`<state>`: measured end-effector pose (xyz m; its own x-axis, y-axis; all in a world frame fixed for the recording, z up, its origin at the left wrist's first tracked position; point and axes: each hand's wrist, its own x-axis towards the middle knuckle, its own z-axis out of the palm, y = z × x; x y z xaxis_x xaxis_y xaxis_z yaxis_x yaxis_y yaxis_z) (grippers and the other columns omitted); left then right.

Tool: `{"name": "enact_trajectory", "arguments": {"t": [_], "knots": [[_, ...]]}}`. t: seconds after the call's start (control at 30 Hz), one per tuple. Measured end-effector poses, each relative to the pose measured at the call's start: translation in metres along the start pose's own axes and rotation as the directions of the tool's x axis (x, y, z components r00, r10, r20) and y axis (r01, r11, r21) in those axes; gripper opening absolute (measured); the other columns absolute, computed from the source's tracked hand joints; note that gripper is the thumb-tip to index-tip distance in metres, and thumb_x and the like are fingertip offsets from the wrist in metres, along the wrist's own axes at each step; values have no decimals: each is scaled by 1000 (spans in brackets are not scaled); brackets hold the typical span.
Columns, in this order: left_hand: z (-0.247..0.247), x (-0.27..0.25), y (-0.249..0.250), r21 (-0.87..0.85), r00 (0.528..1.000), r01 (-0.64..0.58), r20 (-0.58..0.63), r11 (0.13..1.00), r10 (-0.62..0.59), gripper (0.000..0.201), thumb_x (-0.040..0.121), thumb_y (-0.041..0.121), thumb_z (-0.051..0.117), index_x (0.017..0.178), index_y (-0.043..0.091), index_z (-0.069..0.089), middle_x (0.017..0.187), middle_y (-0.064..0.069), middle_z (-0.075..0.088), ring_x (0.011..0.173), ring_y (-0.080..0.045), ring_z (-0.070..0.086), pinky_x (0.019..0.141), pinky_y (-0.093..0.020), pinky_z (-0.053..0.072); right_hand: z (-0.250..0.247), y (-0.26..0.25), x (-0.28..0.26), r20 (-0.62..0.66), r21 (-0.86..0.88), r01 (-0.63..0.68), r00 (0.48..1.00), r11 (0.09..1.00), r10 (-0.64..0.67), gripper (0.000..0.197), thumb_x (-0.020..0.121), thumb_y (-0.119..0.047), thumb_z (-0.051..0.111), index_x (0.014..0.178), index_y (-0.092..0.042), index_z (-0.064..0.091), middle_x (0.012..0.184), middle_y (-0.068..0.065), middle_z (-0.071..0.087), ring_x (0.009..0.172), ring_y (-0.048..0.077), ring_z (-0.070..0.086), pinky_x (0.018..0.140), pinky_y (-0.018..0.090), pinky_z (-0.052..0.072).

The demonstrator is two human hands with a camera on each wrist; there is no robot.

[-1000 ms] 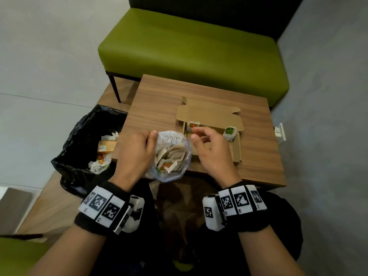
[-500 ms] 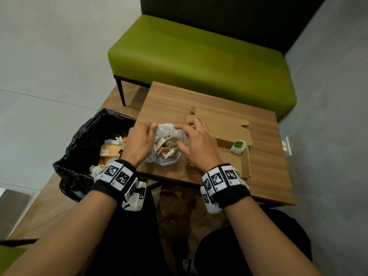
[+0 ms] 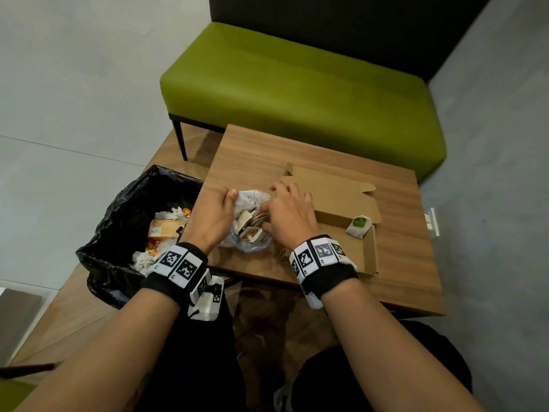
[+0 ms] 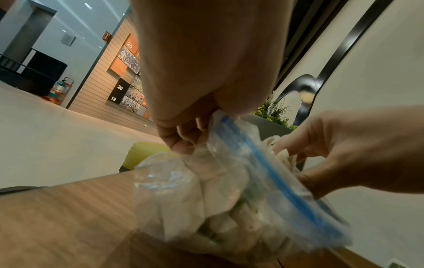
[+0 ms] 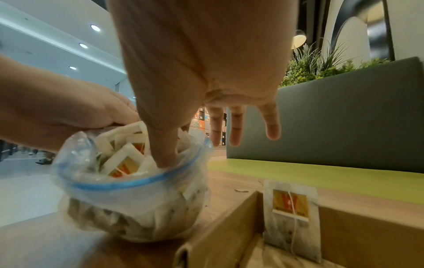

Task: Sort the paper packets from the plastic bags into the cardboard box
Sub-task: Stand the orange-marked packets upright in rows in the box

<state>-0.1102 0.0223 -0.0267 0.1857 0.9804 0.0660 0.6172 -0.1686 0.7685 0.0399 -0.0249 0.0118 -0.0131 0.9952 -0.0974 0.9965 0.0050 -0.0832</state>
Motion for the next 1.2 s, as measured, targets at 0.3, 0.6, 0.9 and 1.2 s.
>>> {"name": "enact_trajectory", "arguments": {"t": [0.3,0.6,0.9,1.2], "knots": [[1,9,0,-69,992,108,-61,992,-112,44,104,29,45,67,7,53,58,1,48,56,-12,44,52,-27,32,-10,17,-1,-131,206,5,991,979,23,26,88,-44,67,111,-31,72,134,-6,53,125,18,43,103,47,39],[9,11,5,-128,976,153,-137,980,-170,49,103,32,47,67,0,55,58,-3,48,54,-15,42,53,-31,32,-27,33,-2,-247,338,-105,949,935,196,18,93,-39,63,89,-24,72,88,-8,66,77,10,53,77,30,43],[16,9,8,-197,957,175,-197,965,-214,46,101,37,51,76,0,64,66,-3,57,63,-17,51,59,-31,35,-41,36,-10,-201,389,-173,943,905,267,28,90,-36,63,67,-21,58,64,-8,56,66,15,54,60,28,38],[27,-9,6,-124,968,149,-184,981,-170,53,84,23,74,130,10,51,111,1,50,104,-15,51,86,-27,41,-30,41,-24,-126,414,-257,934,873,335,21,92,-34,64,73,-30,56,61,-12,50,59,9,49,47,21,24]]}}
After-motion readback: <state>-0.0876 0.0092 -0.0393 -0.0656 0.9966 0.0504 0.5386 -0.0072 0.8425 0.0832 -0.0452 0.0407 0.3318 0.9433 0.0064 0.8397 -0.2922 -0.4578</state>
